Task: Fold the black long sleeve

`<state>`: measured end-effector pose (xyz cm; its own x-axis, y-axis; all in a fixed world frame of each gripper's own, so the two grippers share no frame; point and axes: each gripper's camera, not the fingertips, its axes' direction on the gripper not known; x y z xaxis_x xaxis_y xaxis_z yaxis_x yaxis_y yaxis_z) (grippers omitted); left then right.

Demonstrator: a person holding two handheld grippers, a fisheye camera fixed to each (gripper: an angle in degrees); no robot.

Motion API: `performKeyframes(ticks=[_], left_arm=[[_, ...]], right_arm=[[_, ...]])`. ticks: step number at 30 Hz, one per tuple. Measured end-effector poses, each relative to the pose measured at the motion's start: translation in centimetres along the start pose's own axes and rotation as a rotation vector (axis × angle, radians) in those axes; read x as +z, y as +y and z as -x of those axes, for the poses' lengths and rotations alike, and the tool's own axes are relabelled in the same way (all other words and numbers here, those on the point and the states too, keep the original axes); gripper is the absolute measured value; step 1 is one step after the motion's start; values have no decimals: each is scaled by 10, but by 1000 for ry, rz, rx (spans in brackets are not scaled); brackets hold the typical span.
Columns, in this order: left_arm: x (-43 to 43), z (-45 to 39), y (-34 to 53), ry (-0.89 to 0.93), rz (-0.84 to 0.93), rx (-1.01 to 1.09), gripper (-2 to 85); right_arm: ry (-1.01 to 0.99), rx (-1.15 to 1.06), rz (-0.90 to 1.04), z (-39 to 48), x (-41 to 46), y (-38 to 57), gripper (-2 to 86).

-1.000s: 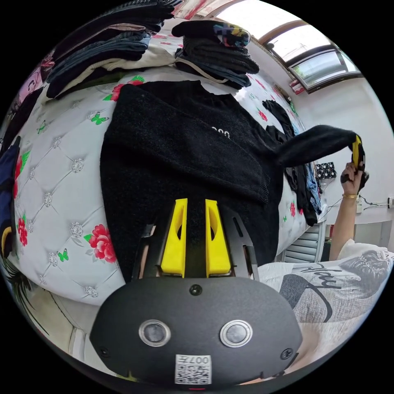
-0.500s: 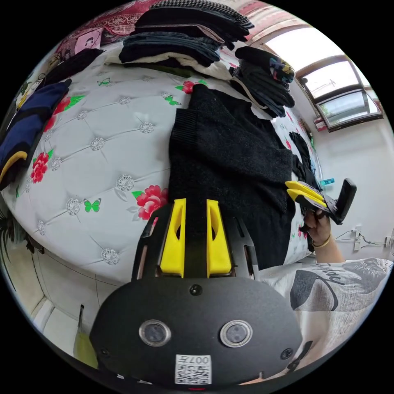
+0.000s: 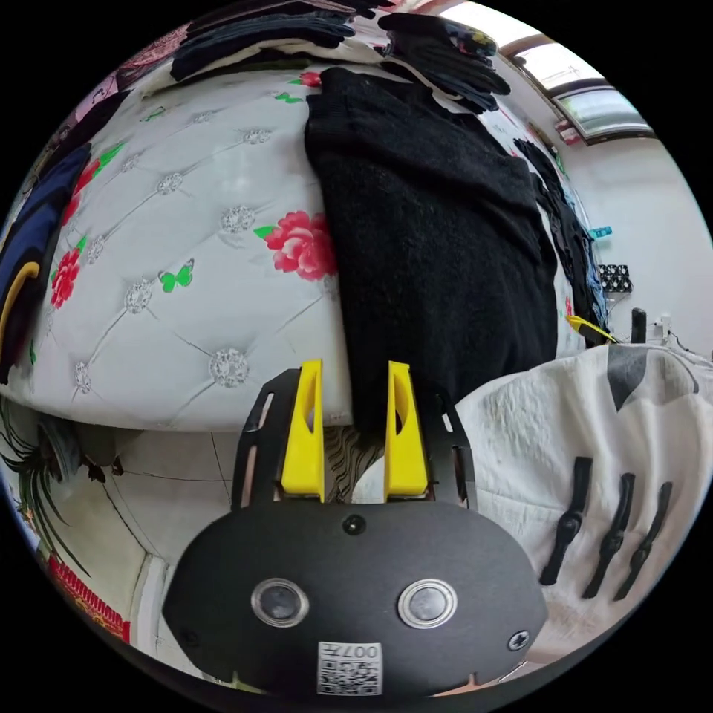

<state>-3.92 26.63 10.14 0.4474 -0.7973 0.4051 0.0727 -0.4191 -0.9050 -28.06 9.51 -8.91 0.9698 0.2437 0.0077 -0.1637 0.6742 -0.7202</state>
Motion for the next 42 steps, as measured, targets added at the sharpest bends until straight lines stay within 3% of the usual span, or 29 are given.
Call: performKeyframes(ticks=[4,8,13,17,20,25,28,36,42], left_arm=[[-5,-9,-3,-1,35,24,108],[-2,-19,-2,9,76,88,58],[-18,-16,-29,236,97,110,0],[-87,7,-70,403,-160,24,-2],[-112,18,-102,426,-256,-20,18],[-107,13,-101,350,-167,-7,117],[-91,10,-89,361,-100,-23,129],[-102,11,-109,386,28,25,32],[-176,35,-114,550,138,229,2]], right_arm=[[43,66,104,13,45,42,90],[98,67,74,38,55,39,73],[53,-27,174,53,55,-1,27],[-112,-56,-138,42,-46,-57,19],[-64,-16,-272,37,-96,-95,34],[-118,49,-197,12,-102,-116,61],[-130,98,-171,-4,-104,-114,65],[-197,123,-17,-36,-134,-133,33],[-524,66,-96,-75,-250,-120,9]])
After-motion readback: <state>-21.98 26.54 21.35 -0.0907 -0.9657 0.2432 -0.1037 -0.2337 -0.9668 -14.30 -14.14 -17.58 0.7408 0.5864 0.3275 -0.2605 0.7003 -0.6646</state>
